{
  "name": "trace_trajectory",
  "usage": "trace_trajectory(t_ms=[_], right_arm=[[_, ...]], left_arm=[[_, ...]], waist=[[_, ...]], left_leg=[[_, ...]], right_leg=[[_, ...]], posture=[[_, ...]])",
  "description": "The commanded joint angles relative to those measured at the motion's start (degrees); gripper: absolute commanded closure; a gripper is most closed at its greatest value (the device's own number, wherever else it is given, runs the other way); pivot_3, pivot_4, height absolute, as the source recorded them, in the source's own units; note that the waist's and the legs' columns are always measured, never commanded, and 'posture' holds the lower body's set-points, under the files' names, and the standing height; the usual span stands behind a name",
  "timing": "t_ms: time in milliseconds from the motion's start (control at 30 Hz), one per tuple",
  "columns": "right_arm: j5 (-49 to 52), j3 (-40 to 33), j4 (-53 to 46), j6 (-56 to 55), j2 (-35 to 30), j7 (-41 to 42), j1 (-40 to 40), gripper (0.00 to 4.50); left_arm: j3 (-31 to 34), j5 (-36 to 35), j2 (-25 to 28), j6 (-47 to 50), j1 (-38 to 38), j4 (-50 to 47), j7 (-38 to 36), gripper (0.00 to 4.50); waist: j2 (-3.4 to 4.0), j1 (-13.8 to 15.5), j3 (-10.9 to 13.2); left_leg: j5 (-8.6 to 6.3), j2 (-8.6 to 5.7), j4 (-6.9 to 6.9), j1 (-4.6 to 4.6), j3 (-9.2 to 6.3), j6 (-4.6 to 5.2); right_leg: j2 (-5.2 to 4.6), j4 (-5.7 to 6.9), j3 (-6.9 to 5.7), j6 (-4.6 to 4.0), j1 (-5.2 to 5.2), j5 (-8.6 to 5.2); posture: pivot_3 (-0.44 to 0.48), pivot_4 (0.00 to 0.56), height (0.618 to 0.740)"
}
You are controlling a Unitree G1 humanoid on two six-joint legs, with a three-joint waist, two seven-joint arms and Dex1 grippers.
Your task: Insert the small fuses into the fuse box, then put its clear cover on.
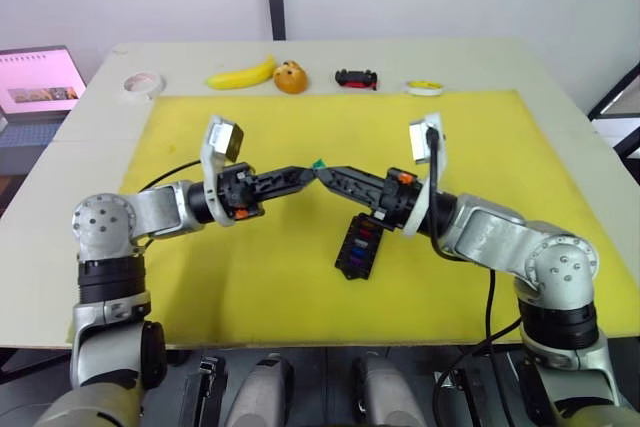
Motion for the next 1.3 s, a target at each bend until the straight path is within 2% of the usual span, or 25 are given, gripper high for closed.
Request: trace_trajectory(t_ms=[33,200,333,633,733,1167,1300], right_arm=[[1.5,-0.6,-1.7,-1.2,-0.4,0.4,-0.6,2.55],[1.9,-0.7,-1.7,-1.4,-0.6,0.3,-0.5,2.55],[2.0,-0.7,-1.5,-1.3,-1.1,0.2,-0.6,3.73],[3.1,-0.8,-1.4,-1.5,-1.3,0.3,-0.8,3.73],[4.0,-0.6,-1.5,-1.5,-1.5,0.3,-0.8,4.47],[8.9,-0.3,-1.8,-2.8,-2.6,-1.1,-1.0,4.47],[10.6,-0.8,-2.1,-3.0,-3.9,-1.6,-0.8,4.5]], left_arm=[[-0.2,-2.2,0.9,-1.2,0.1,-1.5,0.1,4.5],[-0.6,-2.9,1.2,-1.8,0.3,-1.5,0.5,4.5],[-1.1,-3.3,1.5,-2.3,0.3,-1.5,0.5,4.5],[-2.1,-3.4,2.0,-3.0,0.5,-1.5,0.2,4.5],[-2.2,-3.3,1.9,-3.1,0.5,-1.5,0.1,4.5],[-2.8,-2.6,1.9,-3.6,0.9,-2.2,-0.4,4.5],[-2.4,-0.9,4.6,-3.2,0.9,-3.2,-4.6,3.24]], waist=[[0.0,0.0,0.0],[0.0,0.0,0.0],[0.0,0.0,0.0],[0.0,0.0,0.0],[0.0,0.0,0.0],[0.0,0.0,0.0],[0.01,0.0,0.0]], left_leg=[[0.0,0.0,0.0,0.0,0.0,0.0],[0.0,0.0,0.0,0.0,0.0,0.0],[0.0,0.0,0.0,0.0,0.0,0.0],[0.0,0.0,0.0,0.0,0.0,0.01],[0.0,0.0,0.0,0.0,0.0,0.01],[0.0,0.0,0.0,0.0,0.0,0.01],[0.0,0.0,0.0,-0.01,0.0,0.01]], right_leg=[[0.0,0.0,0.0,0.0,0.0,0.0],[0.0,0.0,0.0,0.0,0.0,0.0],[0.0,0.0,0.0,0.0,0.0,0.0],[0.0,-0.01,0.0,0.0,0.0,0.0],[0.0,-0.01,0.0,0.0,0.0,0.0],[0.0,-0.01,0.0,0.0,0.01,0.0],[0.0,-0.02,0.0,0.0,0.01,0.0]], posture=[[0.0,0.15,0.74],[0.0,0.15,0.74],[0.0,0.15,0.74],[0.0,0.15,0.74],[0.0,0.15,0.74],[0.0,0.15,0.74],[0.0,0.15,0.74]])
